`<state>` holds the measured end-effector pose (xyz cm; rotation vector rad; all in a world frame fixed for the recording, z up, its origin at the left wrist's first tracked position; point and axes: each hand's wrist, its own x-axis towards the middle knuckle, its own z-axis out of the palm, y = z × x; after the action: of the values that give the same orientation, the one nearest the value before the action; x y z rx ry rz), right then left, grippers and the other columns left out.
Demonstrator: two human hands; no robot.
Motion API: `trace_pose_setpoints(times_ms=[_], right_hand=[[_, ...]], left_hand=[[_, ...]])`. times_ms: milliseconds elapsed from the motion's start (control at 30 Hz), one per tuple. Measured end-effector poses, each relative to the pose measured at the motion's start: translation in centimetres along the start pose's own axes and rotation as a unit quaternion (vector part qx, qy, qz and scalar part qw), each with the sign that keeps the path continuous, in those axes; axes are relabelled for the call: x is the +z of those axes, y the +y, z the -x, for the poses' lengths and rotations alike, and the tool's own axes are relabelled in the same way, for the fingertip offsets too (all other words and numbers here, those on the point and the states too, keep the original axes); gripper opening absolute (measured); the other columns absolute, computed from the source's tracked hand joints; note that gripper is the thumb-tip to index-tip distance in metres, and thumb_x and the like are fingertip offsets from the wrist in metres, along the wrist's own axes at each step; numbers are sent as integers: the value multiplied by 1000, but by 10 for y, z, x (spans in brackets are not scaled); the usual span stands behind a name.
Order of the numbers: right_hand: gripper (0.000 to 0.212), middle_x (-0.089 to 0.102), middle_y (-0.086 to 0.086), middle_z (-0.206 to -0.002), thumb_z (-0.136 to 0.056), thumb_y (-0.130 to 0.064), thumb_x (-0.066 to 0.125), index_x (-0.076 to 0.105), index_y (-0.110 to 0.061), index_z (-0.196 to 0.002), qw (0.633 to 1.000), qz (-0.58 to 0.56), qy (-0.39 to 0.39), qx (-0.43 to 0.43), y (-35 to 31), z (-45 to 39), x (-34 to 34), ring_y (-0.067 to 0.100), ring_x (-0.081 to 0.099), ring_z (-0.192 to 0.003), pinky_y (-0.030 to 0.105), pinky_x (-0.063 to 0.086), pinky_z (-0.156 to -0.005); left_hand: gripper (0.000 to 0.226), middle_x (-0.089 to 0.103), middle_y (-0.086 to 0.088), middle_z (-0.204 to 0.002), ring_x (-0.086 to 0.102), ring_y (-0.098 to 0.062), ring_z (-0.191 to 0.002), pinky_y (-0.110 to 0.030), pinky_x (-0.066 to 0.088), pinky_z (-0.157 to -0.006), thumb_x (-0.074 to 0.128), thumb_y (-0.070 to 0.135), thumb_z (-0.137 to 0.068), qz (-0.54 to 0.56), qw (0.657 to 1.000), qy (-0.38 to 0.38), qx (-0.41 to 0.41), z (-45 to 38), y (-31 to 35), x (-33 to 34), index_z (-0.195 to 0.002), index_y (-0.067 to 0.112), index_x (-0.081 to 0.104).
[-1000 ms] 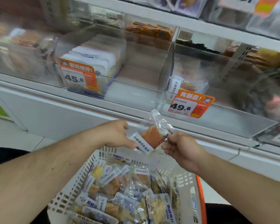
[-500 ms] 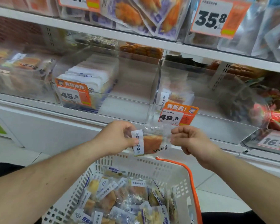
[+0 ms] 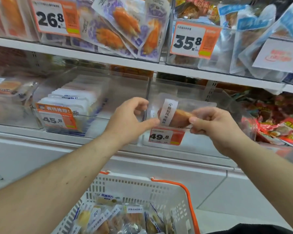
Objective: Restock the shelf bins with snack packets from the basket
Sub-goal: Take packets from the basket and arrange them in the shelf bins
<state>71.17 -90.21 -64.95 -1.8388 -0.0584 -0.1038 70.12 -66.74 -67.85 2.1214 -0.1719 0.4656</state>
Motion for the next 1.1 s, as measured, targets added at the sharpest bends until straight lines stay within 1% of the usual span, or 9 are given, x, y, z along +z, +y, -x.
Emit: trace_pose_setpoints(times_ms=[100,233,333,500,633,767,833,933,1100], right_hand=[[11,67,8,-76,-86,-1,72,68,-9,-92,999,-6,50,-14,-3,-26,-12,16,59,-55,29,50,-58],[12,67,4,-83,-84,-7,76,69,-12,-93,998,21,56,32,9,-59,-13,15,54,-64,28,44,-59],[18,70,8,-95,-80,-11,80,73,-10,-97,993,93,22,67,18,-74,-4,17,54,-71,30,45,-63],[14,74,10,-92,-82,-12,79,75,-11,-95,978,168,-50,111,27,-85,14,22,67,-79,36,57,-77],[8,75,9,-84,-90,-16,72,73,-9,-94,961,205,-92,163,25,-90,23,18,70,-74,25,55,-58],[16,73,9,-86,-96,-17,65,69,-3,-102,946,220,-111,208,27,-98,28,15,68,-70,22,51,-51],[19,73,11,-93,-94,-17,66,71,0,-100,920,311,-131,198,31,-103,31,19,71,-80,27,59,-58],[21,75,13,-100,-85,-16,72,74,1,-98,890,382,-159,191,33,-105,35,26,73,-96,41,61,-83],[19,76,13,-86,-77,-15,77,74,2,-86,892,382,-144,194,29,-102,32,26,73,-94,43,60,-85]], left_hand=[[75,52,12,-116,52,-13,-112,-38,41,-101,80,55,-70,-116,992,11,-39,-4,-17,13,-132,23,51],[52,57,14,-100,55,-14,-105,-30,27,-96,73,59,-76,-236,971,7,-27,-2,-42,32,-114,27,59],[35,53,16,-86,55,-13,-93,-29,25,-91,74,52,-79,-236,971,42,-3,-3,-47,38,-100,27,63],[30,53,16,-85,53,-12,-91,-28,24,-90,72,51,-81,-249,967,57,4,-4,-52,41,-97,27,63],[30,51,16,-85,51,-12,-91,-29,24,-91,71,51,-82,-254,965,69,11,-4,-57,44,-96,27,63],[29,49,17,-86,50,-12,-92,-29,24,-93,70,51,-83,-258,964,70,14,-4,-58,45,-97,27,62],[29,48,17,-86,45,-10,-89,-29,24,-93,70,51,-83,-254,965,71,16,-4,-59,45,-97,27,62],[29,48,17,-86,41,-8,-88,-29,24,-93,69,52,-84,-254,964,72,16,-4,-59,45,-97,27,61],[29,49,17,-86,42,-8,-88,-30,25,-95,69,51,-84,-243,967,74,18,-4,-59,45,-97,27,61]])
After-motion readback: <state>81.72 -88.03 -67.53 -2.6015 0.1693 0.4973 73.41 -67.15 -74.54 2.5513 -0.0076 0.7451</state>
